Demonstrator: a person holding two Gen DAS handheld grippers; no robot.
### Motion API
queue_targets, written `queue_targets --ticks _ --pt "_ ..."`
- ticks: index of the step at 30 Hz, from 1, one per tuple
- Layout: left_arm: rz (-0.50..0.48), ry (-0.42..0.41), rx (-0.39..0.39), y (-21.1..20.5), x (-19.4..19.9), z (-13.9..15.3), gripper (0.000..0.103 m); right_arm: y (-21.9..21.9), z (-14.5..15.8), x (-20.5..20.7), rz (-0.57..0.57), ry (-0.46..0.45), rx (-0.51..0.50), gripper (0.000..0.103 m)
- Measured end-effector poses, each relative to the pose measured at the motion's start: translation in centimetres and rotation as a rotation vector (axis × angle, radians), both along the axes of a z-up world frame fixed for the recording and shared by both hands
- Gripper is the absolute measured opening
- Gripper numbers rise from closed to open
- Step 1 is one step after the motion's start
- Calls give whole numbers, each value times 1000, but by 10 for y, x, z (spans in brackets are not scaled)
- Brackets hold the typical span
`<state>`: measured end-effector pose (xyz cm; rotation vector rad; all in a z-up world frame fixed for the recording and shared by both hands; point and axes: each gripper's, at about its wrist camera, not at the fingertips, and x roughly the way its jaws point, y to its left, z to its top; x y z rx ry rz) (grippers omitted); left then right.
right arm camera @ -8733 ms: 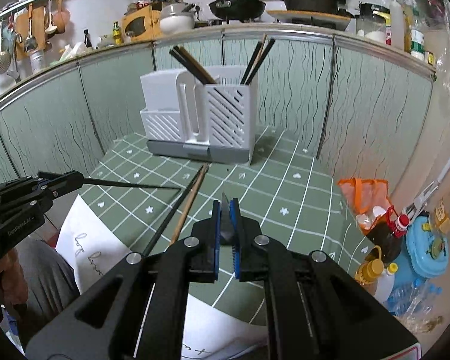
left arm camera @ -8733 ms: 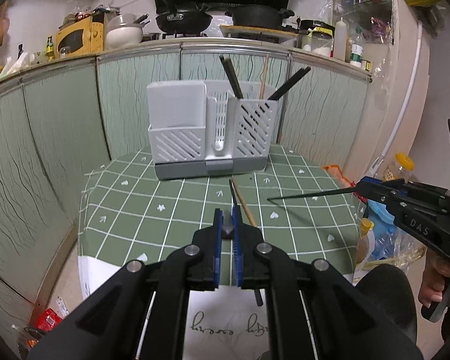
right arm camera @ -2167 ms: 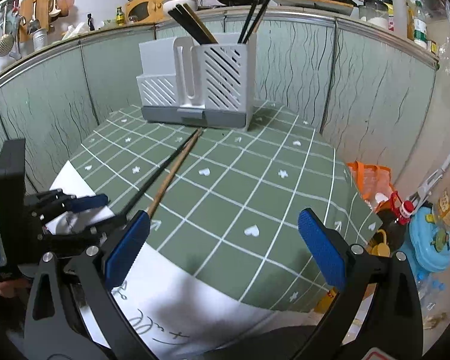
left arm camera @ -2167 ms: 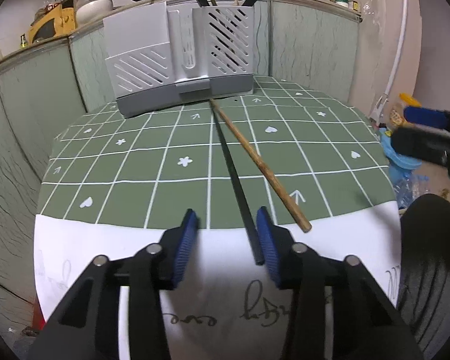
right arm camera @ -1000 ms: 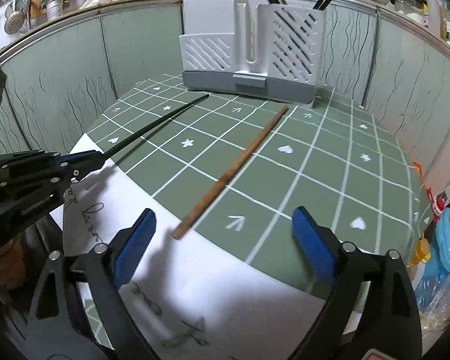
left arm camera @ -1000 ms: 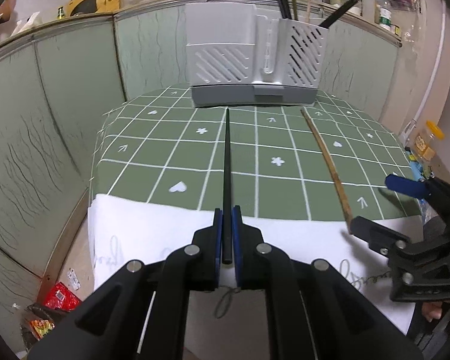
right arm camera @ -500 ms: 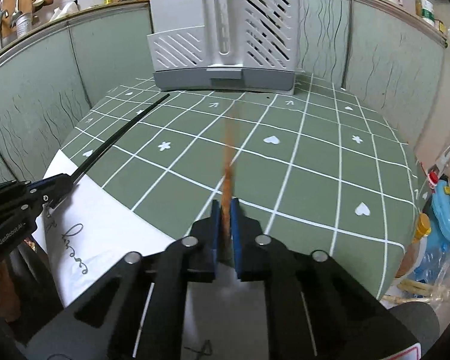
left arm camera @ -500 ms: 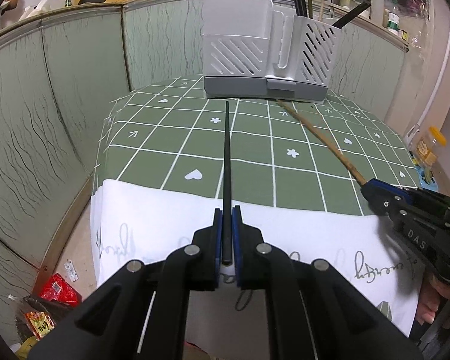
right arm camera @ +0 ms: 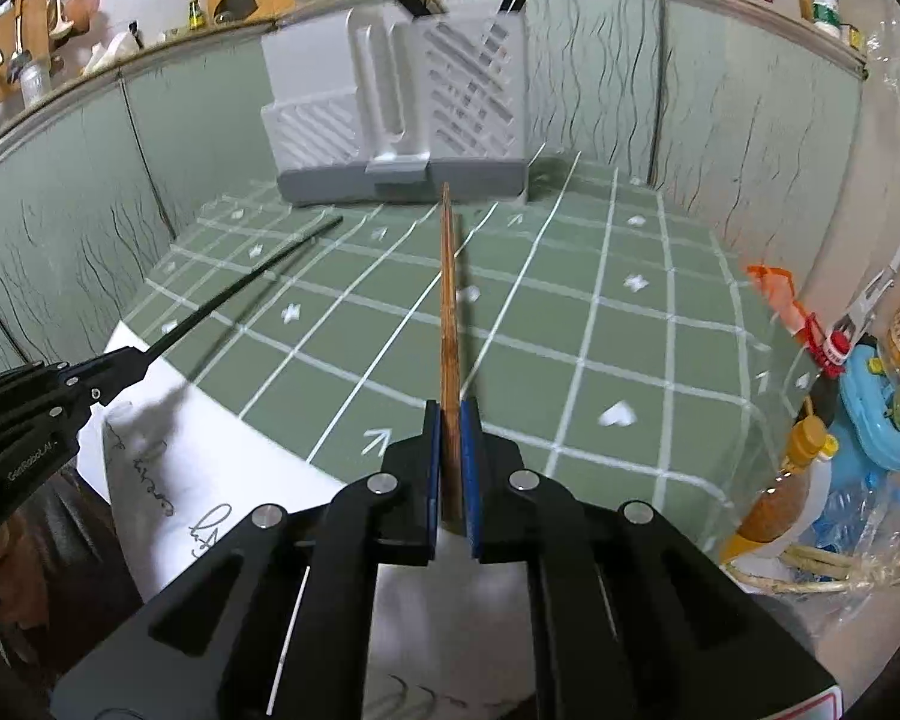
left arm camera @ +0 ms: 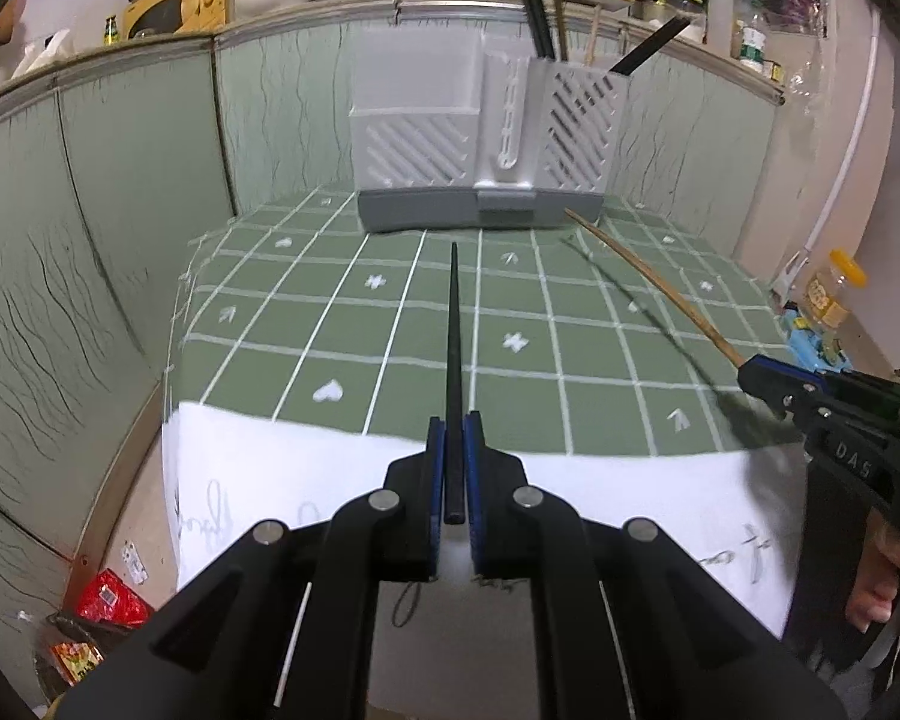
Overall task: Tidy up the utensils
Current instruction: 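Lift and carry both held chopsticks toward the utensil holder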
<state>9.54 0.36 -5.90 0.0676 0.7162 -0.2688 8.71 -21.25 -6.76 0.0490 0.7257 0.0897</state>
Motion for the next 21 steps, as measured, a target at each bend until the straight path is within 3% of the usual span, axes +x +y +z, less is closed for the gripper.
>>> queue_targets --ticks 21 --pt "-31 -127 14 -14 -4 102 8 -41 118 -7 12 -179 25 6"
